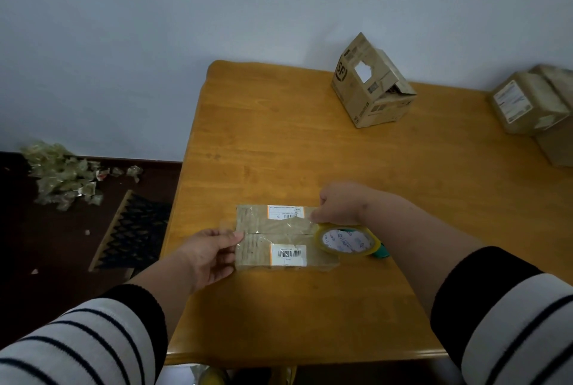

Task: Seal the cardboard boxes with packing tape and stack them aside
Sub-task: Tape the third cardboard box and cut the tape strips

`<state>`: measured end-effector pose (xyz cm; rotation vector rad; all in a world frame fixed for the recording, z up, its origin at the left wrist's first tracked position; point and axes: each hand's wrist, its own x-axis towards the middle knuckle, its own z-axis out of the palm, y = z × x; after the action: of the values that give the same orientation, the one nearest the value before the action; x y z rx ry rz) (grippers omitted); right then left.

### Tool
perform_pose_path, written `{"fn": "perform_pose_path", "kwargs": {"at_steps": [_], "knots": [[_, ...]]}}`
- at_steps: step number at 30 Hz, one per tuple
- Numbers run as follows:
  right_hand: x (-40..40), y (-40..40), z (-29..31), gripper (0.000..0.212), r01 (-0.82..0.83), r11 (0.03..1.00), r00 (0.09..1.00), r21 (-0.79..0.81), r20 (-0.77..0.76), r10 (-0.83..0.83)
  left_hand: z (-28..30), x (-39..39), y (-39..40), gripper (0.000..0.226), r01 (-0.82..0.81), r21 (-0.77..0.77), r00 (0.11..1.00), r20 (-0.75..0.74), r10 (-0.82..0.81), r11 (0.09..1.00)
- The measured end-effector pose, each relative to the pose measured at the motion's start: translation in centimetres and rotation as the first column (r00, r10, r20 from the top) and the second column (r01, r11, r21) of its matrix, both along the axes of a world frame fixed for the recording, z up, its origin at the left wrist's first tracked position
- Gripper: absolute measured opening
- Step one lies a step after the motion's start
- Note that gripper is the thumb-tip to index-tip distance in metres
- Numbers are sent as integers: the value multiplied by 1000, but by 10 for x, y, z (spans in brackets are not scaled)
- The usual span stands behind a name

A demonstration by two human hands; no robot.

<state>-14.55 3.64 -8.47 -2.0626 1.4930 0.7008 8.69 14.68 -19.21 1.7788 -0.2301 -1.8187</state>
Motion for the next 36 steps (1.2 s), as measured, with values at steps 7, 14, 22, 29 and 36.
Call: {"fn": "perform_pose_path", "kwargs": {"at_steps": [7,14,22,29,36], "knots": [[0,-1,-3,34,5,1000,1000,-7,-1,-5,-6,1,12,19,-76,66,997,23,75,995],[2,0,-2,33,-13,1000,1000,13,-22,13,6,-21,10,5,217,-319,547,822,156,923],[7,0,1,34,-32,999,999,17,-27,32,7,-60,10,37,190,-319,670,733,115,928],[5,-1,0,39,-40,999,999,2,2,40,1,-63,9,39,123,-215,671,737,78,969],[-1,-2,3,56,-27,999,997,19,66,26,-2,-62,5,45,137,-182,729,684,25,974]]}}
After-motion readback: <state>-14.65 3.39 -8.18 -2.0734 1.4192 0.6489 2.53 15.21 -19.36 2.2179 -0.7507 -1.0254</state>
